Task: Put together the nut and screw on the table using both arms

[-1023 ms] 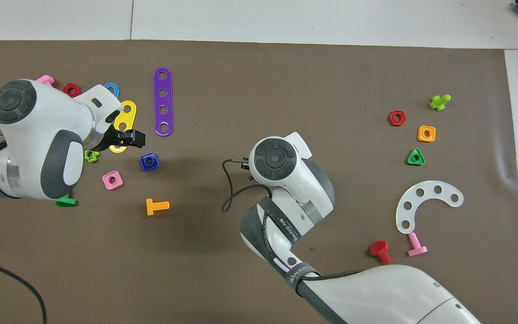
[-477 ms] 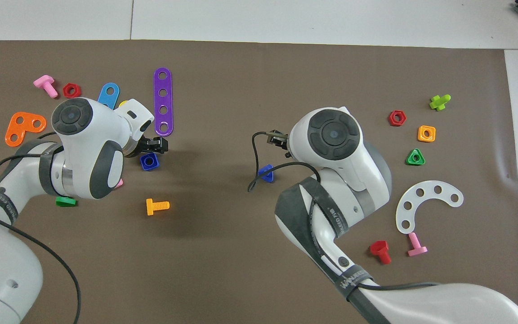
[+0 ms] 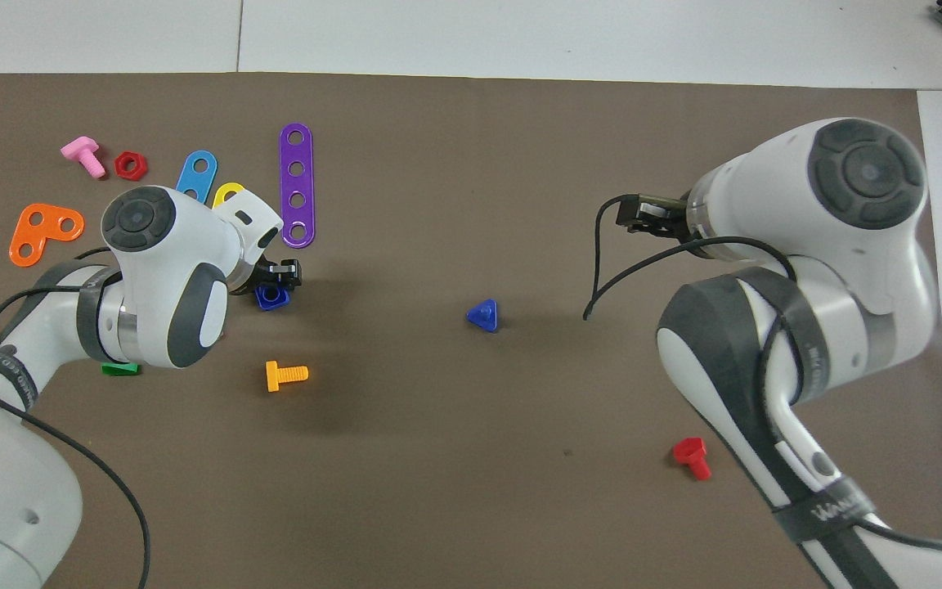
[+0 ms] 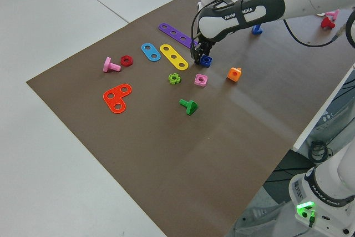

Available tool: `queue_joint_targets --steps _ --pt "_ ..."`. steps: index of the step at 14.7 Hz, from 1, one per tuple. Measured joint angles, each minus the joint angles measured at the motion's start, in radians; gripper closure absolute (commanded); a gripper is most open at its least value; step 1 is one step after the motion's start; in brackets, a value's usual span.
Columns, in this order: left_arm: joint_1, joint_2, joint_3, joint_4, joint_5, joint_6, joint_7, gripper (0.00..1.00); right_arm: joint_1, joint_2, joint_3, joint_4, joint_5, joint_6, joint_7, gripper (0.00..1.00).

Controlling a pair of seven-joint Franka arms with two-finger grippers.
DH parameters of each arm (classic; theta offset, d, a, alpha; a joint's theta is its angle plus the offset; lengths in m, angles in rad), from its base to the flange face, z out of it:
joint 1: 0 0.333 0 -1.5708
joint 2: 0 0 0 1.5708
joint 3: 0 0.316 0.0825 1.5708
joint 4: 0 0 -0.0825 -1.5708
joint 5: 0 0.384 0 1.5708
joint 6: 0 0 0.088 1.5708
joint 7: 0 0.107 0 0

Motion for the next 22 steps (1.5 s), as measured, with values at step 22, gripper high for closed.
queue_joint_targets --steps 22 --pt "-0.451 0.173 -0.010 0.454 -0.040 -0.200 -0.546 1.00 -0.183 -0.140 -0.006 0.168 0.055 -0.429 -0.335 0.00"
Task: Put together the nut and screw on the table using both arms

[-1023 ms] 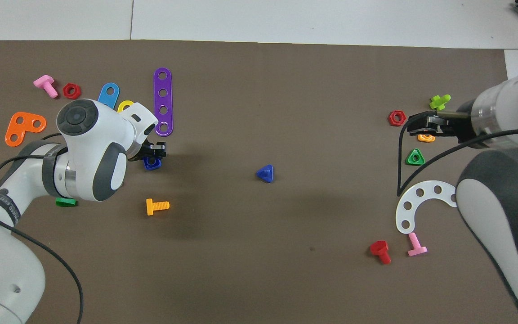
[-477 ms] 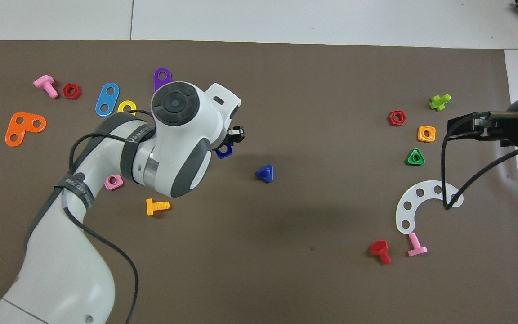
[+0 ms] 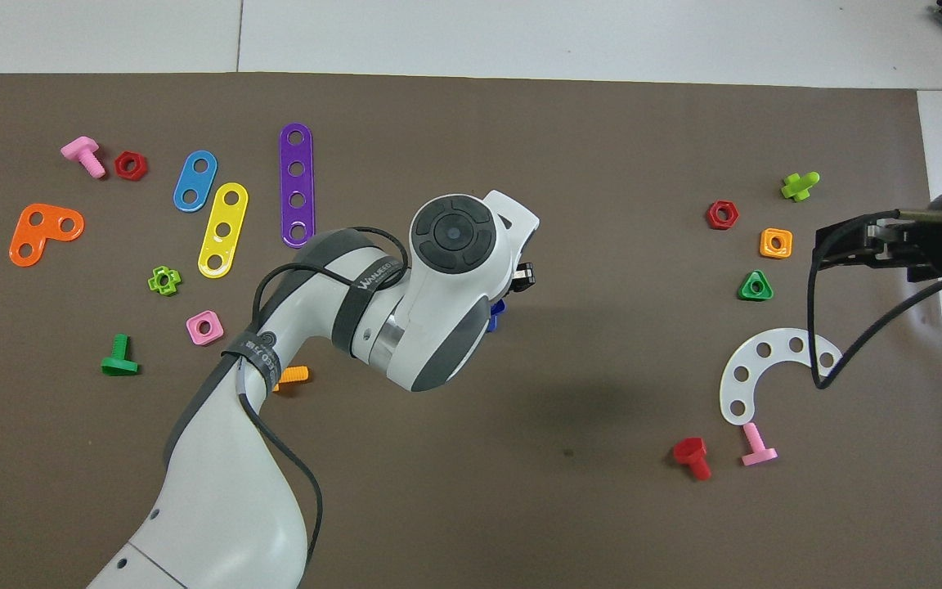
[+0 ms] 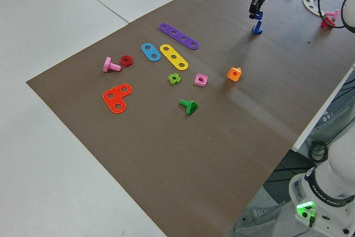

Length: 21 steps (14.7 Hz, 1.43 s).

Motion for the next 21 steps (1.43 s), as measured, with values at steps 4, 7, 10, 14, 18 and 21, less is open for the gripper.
queue_joint_targets --steps 4,7,10,14,18,21 --pt "-0.010 0.003 0.000 -0.002 -0.003 -0.053 0.000 1.00 0.000 -0.002 0.000 -0.002 0.000 -0.001 -0.001 0.00" --pt "-0.027 0.003 -0.002 -0.002 -0.006 -0.065 -0.019 1.00 0.000 -0.003 0.000 -0.003 0.000 -0.001 -0.001 0.00" --pt "-0.042 0.003 -0.002 -0.003 -0.011 -0.065 -0.031 1.00 0.000 -0.003 0.000 -0.003 -0.001 -0.001 -0.001 0.00" --pt "-0.043 0.004 0.002 -0.024 -0.011 -0.065 -0.033 1.00 0.000 -0.003 0.000 -0.003 -0.003 0.002 -0.004 0.00" --pt "-0.044 0.006 0.002 -0.052 -0.011 -0.042 -0.033 1.00 0.000 -0.003 0.001 -0.003 -0.009 0.013 -0.012 0.00" --pt "-0.049 0.025 0.002 -0.070 -0.011 -0.013 -0.033 1.00 0.000 -0.003 0.001 -0.003 -0.009 0.014 -0.013 0.00"
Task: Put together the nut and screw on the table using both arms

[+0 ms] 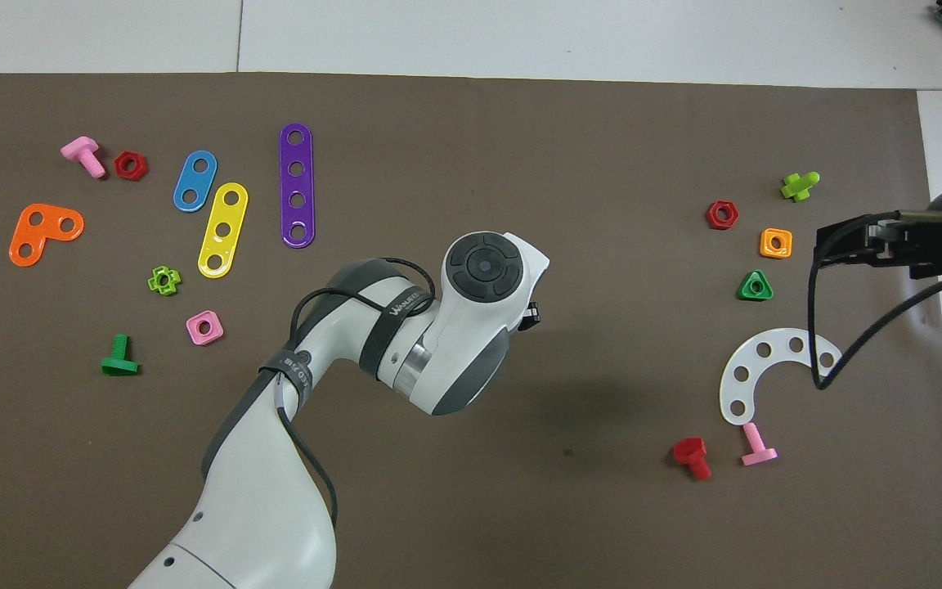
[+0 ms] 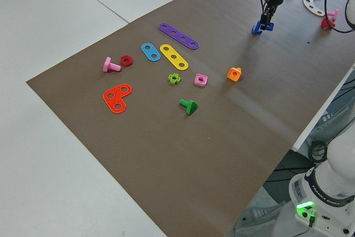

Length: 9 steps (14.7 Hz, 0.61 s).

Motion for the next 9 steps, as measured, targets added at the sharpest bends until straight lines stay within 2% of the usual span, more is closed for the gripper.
queue_joint_targets --steps 3,9 --pt "-0.003 0.017 0.000 0.013 0.000 -0.011 0.000 1.00 0.000 0.000 0.001 0.000 0.000 0.000 0.000 0.00" --pt "0.012 0.036 0.017 0.145 0.000 -0.181 -0.001 1.00 0.000 0.000 0.002 0.000 0.000 0.000 0.000 0.00"
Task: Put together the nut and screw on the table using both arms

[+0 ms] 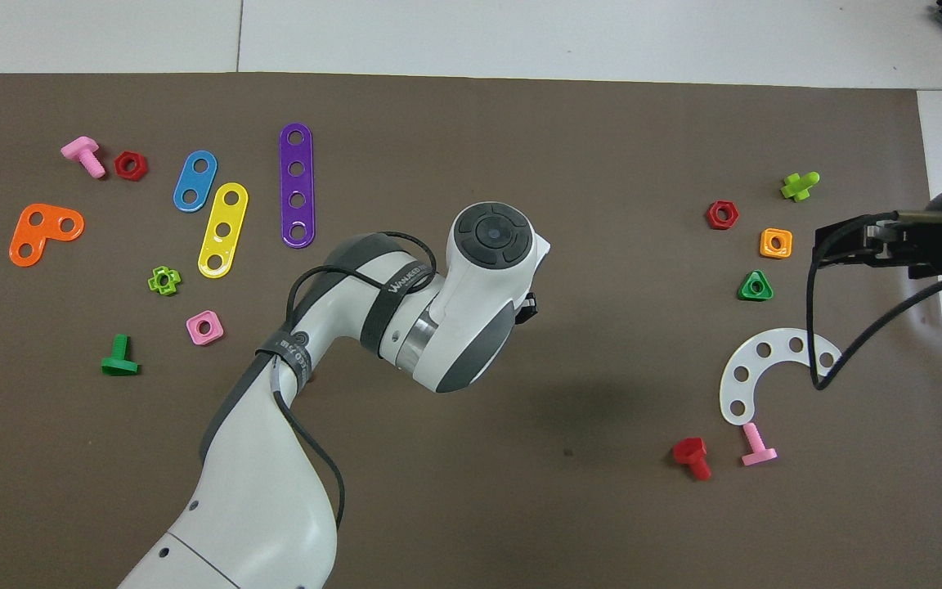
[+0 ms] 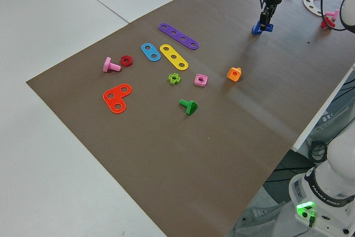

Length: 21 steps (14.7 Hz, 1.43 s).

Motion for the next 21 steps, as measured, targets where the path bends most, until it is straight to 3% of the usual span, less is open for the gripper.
queue_joint_targets --steps 6,21 --pt "0.045 0.041 0.002 0.087 -0.003 -0.010 0.000 1.00 -0.001 0.000 -0.001 0.000 0.000 0.000 0.000 0.00" --pt "0.052 0.045 -0.013 0.126 -0.029 -0.023 -0.022 1.00 -0.001 0.000 -0.001 0.000 0.000 0.000 0.000 0.00"
